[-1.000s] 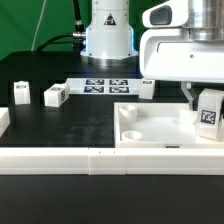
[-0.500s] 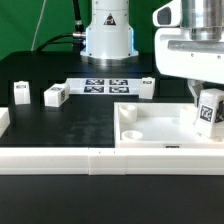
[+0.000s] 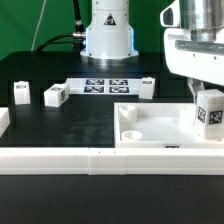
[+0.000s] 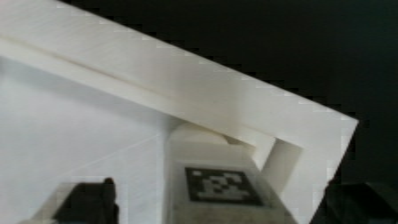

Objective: Assemble one leg

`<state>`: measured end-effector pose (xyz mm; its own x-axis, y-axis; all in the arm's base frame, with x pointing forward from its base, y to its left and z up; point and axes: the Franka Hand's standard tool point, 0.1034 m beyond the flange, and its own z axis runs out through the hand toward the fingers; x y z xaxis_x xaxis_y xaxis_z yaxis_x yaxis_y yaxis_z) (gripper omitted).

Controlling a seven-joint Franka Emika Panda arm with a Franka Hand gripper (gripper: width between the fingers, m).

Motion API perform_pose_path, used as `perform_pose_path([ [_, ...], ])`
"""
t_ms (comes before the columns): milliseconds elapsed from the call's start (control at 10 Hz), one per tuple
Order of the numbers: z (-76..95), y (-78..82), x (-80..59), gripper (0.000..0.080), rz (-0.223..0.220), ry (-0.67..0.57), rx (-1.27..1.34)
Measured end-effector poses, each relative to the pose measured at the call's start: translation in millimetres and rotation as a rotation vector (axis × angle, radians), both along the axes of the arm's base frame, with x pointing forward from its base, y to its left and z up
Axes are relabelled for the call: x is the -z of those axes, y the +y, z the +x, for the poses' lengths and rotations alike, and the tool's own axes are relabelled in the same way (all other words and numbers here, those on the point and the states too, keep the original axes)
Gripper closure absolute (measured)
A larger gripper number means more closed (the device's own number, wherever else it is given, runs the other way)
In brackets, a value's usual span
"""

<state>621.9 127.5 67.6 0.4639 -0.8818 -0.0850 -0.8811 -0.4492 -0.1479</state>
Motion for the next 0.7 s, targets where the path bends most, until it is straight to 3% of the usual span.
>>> perform_pose_path([
  [200,-1.2,2.5,0.0,0.0158,-0.016,-0.012,-0.151],
  [700,8.8,-0.4,-5.1,0.0151,-0.112,-0.042,-0.823],
])
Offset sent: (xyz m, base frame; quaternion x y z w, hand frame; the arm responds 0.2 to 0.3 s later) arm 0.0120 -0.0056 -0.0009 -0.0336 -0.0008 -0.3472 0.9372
